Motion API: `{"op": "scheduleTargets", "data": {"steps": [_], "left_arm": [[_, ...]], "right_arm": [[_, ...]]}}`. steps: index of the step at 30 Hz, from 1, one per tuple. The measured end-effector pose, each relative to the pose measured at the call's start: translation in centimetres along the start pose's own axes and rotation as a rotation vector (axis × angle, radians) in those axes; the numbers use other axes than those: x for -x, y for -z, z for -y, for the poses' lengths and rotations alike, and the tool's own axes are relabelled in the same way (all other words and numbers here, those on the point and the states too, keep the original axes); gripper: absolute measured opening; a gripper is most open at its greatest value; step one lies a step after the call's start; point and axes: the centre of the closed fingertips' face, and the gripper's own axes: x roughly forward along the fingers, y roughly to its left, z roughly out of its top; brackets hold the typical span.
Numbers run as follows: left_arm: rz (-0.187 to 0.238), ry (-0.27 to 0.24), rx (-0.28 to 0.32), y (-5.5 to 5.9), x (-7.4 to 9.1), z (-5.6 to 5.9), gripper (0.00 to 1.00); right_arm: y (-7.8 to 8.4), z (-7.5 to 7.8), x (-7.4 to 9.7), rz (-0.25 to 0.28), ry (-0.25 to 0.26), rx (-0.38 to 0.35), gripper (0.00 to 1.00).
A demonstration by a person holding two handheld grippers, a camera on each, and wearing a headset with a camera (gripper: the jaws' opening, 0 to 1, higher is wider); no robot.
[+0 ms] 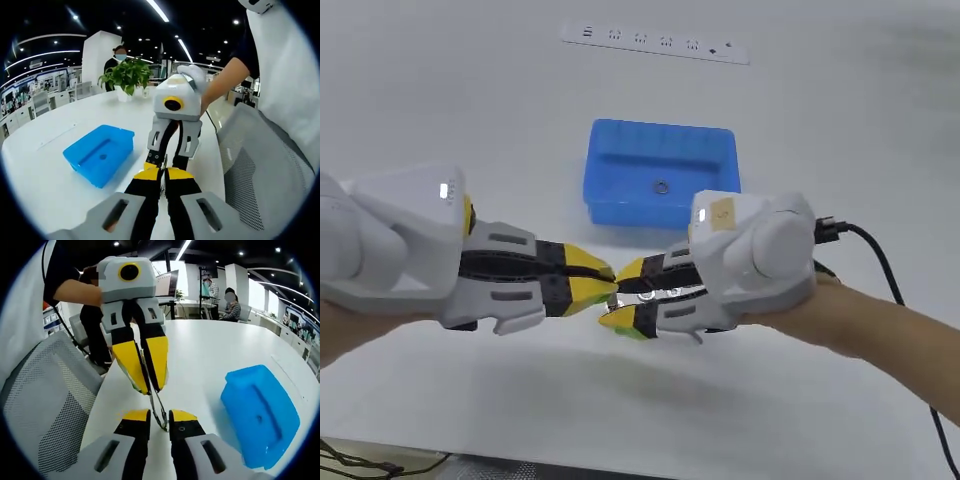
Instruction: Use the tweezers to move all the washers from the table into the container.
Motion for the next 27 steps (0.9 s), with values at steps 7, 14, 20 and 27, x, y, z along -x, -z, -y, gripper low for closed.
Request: {"op": "scheduleTargets", "data": {"steps": [7,14,20,27], "left_arm": [[-0.016,-0.004,-0.019,0.0,-0.1,0.1,0.07],[-0.018,-0.033,-0.002,0.0,-0.1,-0.2,0.07],[-0.030,-0.065,0.016,0.2,0.2,-0.2,0.12],[-0.029,-0.117,0.021,-0.1,1.7,-0.4,0.24]], "right_arm": [[0.3,-0.1,0.0,-0.036,0.007,0.091,0.11],[0.4,0.0,0.0,-0.040,0.020,0.081,0.11],[0.2,0.1,0.0,-0.029,0.031,0.053,0.10],[-1.1,0.2,1.0,0.013,0.055,0.028,0.10]]}}
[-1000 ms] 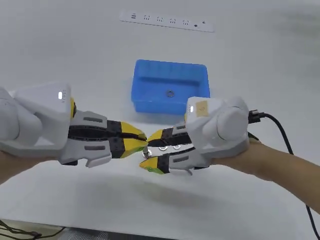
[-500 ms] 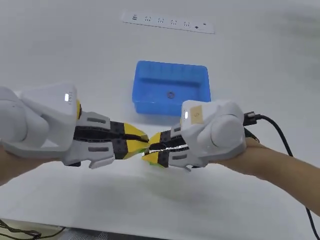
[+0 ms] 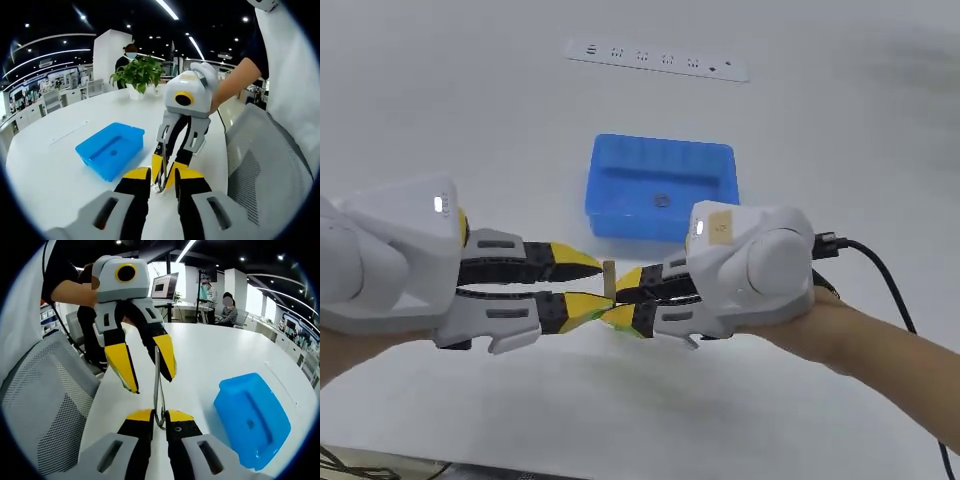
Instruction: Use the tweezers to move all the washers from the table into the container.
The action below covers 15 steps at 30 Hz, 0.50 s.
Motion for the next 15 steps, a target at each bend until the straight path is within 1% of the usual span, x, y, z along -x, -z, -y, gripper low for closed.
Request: {"op": "scheduleTargets", "data": {"steps": [3,4,6,8,9,11,12,15], "left_arm": [[0.002,-0.022,0.002,0.0,0.5,-0.2,0.27],[0.009,-0.038,0.023,0.0,0.8,-0.4,0.30],[0.010,-0.071,0.055,0.3,1.1,-0.8,0.36],[0.000,-0.087,0.047,0.7,1.2,-0.8,0.42],[-0.008,-0.095,0.046,0.9,1.4,-0.8,0.44],[-0.007,-0.098,0.053,1.0,1.6,-0.6,0.48],[-0.003,-0.100,0.055,1.0,1.7,-0.5,0.51],[0.028,-0.104,0.086,0.8,2.1,-0.2,0.61]], "right_arm": [[0.3,0.0,0.5,-0.016,0.005,0.015,0.10],[0.4,0.0,0.6,-0.023,0.007,0.014,0.10],[0.6,0.0,0.9,-0.029,0.011,0.010,0.10],[0.4,0.0,1.3,-0.028,0.018,0.014,0.10],[0.2,0.1,1.5,-0.025,0.022,0.016,0.10],[-0.4,0.5,2.0,-0.008,0.039,0.016,0.10],[-0.6,0.6,2.3,-0.001,0.047,0.015,0.10],[-1.3,1.3,3.2,0.020,0.076,0.011,0.10]]}}
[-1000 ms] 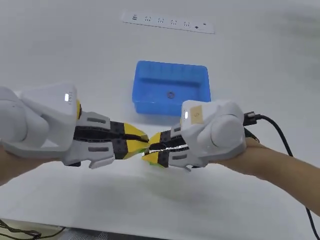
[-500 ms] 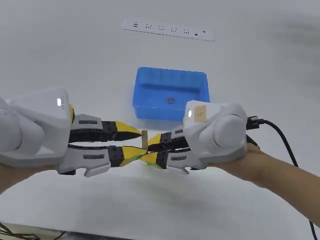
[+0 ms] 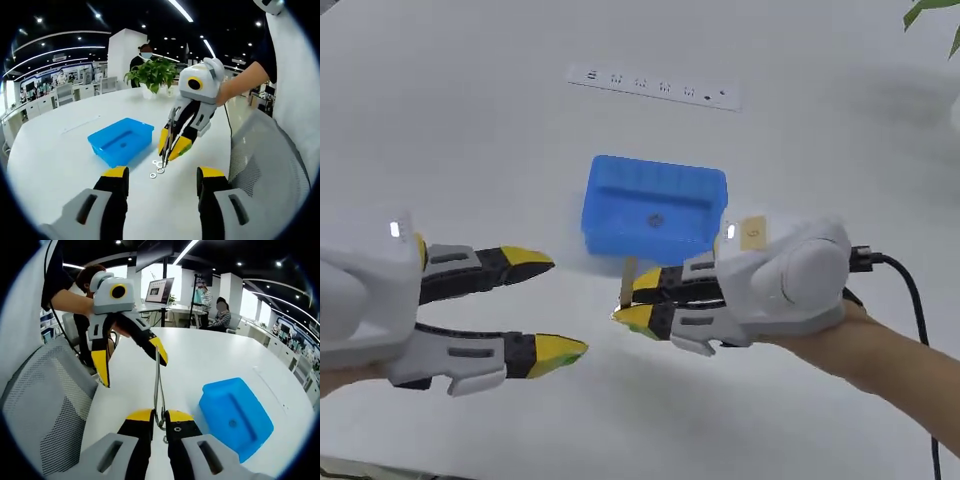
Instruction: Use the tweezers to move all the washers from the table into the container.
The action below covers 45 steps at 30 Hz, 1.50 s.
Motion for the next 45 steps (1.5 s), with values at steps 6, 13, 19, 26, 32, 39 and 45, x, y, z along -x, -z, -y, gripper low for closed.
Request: {"op": "scheduleTargets", "data": {"steps": [6,13,19,26,32,39,45], "left_arm": [[0.014,-0.035,0.022,0.3,0.4,-0.3,0.73],[0.095,-0.099,0.104,0.0,1.3,-1.1,0.80],[0.102,-0.144,0.122,0.7,2.0,-1.9,0.93],[0.092,-0.159,0.136,1.4,2.4,-2.3,0.99],[0.086,-0.170,0.145,1.5,2.4,-2.6,1.00],[0.081,-0.194,0.146,1.6,2.3,-3.1,1.00],[0.070,-0.197,0.154,1.7,2.0,-3.1,1.00]], "right_arm": [[-0.9,1.5,2.1,0.021,0.051,-0.004,0.10],[-2.5,3.2,3.7,0.045,0.107,0.011,0.10],[-4.5,5.2,4.2,0.068,0.137,0.039,0.10],[-5.3,8.6,3.7,0.076,0.176,0.050,0.10],[-4.6,11.1,2.5,0.070,0.183,0.029,0.10],[-2.2,13.5,0.6,0.044,0.184,-0.040,0.10],[0.1,14.7,-1.4,0.012,0.175,-0.096,0.10]]}}
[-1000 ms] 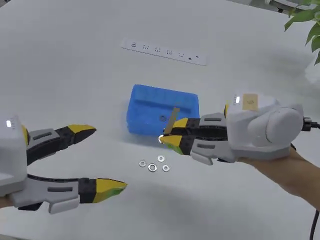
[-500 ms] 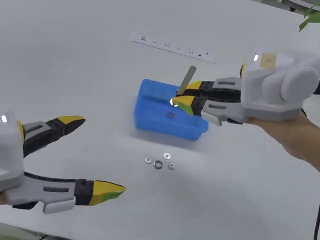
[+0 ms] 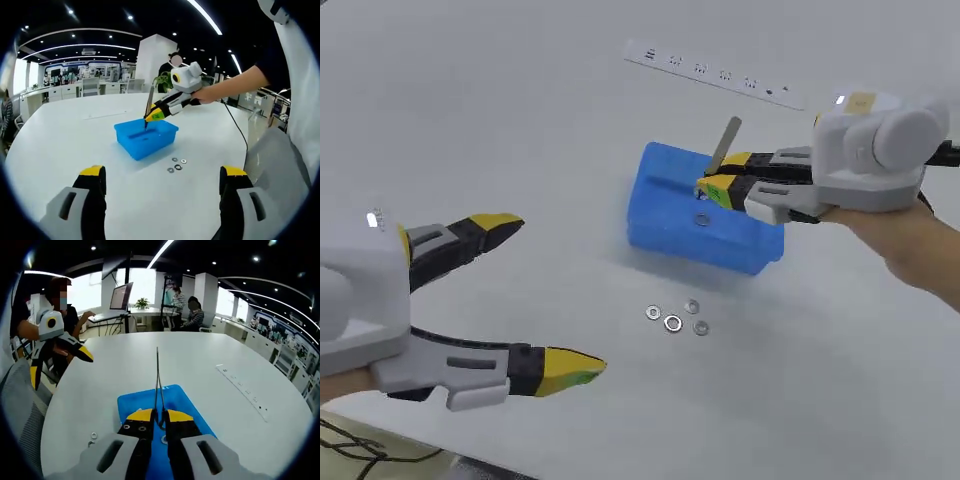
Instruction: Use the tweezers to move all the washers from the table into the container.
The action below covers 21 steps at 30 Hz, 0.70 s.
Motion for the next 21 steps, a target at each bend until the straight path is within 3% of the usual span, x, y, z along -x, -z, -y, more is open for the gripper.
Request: {"op": "scheduleTargets", "data": {"steps": [7,21], "left_arm": [[-0.021,0.009,0.008,0.6,-0.2,0.4,1.00],[-0.024,-0.006,0.031,0.7,-0.1,0.4,1.00]], "right_arm": [[2.0,-0.1,-1.3,-0.049,-0.023,-0.006,0.10],[3.0,-0.2,-1.8,-0.073,-0.027,-0.011,0.10]]}}
